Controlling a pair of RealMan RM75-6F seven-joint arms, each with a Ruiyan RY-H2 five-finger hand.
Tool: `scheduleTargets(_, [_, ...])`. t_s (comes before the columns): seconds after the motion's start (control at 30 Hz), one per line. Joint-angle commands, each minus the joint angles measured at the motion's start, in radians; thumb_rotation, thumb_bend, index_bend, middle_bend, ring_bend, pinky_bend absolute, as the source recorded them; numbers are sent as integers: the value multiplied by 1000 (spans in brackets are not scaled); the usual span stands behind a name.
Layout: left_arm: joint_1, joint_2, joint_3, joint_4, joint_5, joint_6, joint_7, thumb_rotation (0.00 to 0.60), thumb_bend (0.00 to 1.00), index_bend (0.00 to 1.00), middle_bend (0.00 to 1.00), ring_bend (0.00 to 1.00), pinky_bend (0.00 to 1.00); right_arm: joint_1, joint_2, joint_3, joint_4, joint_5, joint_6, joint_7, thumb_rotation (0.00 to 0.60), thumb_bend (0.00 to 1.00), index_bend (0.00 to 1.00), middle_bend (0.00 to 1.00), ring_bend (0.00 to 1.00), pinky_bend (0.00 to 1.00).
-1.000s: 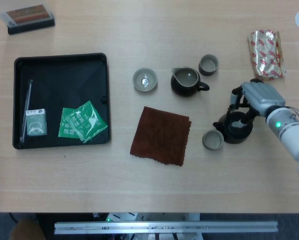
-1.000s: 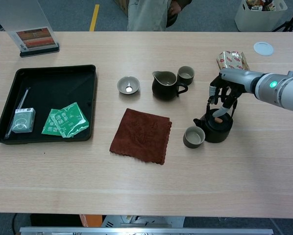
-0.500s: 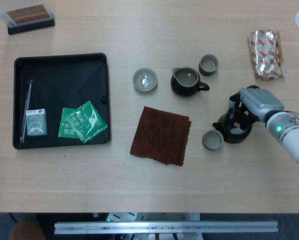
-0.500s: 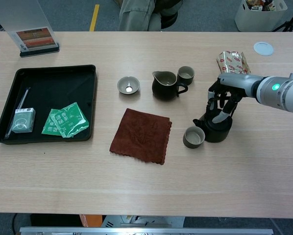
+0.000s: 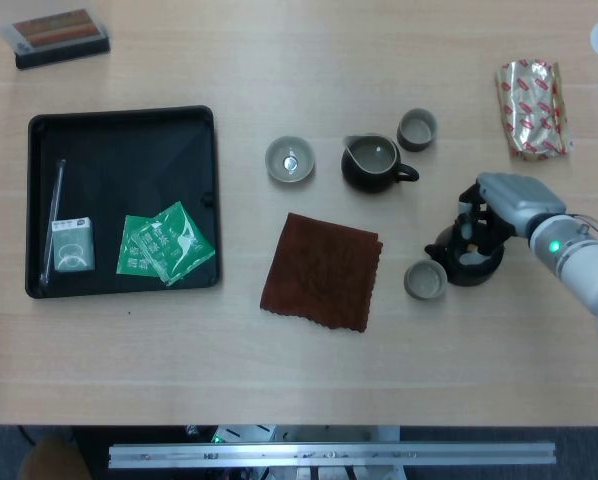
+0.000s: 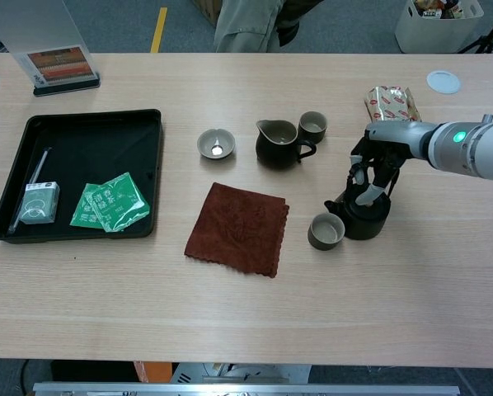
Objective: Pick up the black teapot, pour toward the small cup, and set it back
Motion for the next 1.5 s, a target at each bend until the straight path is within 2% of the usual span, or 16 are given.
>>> scheduleTargets(0.03, [0, 0, 0, 0, -1, -1, 1, 600, 218, 21, 0, 0, 0, 10, 1, -8, 2, 3, -5, 4, 600, 0, 634, 599, 583, 401])
scheduleTargets(0.13, [-1, 0, 0, 0, 0, -1, 1, 600, 217, 21, 0, 0, 0, 18, 0, -14, 4, 5, -7, 12, 600, 0, 634, 602, 586, 434])
scheduleTargets(0.27, [-1, 0, 0, 1, -1, -2, 1, 600, 218, 21, 0, 0, 0, 23, -3, -22, 8, 3, -5, 24, 600, 0, 639, 609, 597, 427])
scheduleTargets(0.47, [-1, -1, 1, 1, -2, -4, 2, 600, 218, 21, 0, 0, 0, 24, 2, -29, 5, -8, -14, 48, 600, 0, 641, 618, 642, 254])
scheduleTargets(0.6, [-1, -1, 1, 1, -2, -5, 4, 600, 218, 21, 0, 0, 0, 27, 3, -36, 10, -15, -20, 60, 600, 0, 642, 620, 647, 183])
scheduleTargets(0.77, [-2, -2, 1, -1, -3, -7, 8, 600, 218, 21, 0, 0, 0, 31, 6, -39, 18, -15, -27, 77, 600, 0, 668, 636, 660, 141])
scheduleTargets(1.5, [-1, -2, 0, -2, -9, -10, 11, 600, 218, 21, 0, 0, 0, 67, -2, -51, 61, 31, -68, 150, 600, 0, 771, 807, 802, 119])
